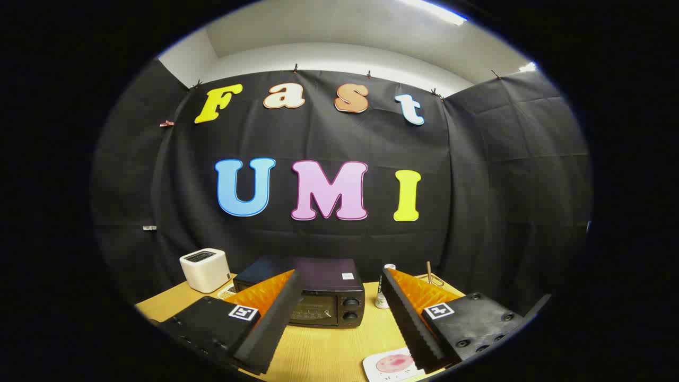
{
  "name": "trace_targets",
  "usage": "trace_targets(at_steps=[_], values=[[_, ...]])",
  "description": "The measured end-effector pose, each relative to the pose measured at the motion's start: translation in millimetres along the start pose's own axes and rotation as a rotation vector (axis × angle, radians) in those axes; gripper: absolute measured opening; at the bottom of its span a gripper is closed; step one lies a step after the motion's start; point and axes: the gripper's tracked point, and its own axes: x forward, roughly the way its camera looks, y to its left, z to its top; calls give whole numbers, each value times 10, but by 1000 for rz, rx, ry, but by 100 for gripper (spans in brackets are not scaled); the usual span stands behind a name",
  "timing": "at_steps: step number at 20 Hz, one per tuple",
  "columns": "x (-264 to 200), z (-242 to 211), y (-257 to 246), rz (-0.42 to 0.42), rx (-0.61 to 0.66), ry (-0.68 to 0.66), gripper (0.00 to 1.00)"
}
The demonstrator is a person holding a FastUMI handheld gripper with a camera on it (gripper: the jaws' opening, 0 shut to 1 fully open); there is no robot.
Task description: Open the toaster oven, put the food inside, and close the toaster oven door.
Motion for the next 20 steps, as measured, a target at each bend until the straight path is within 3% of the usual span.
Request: trace_targets(at_steps=[20], values=[[-234,72,94,-15,5,4,98]])
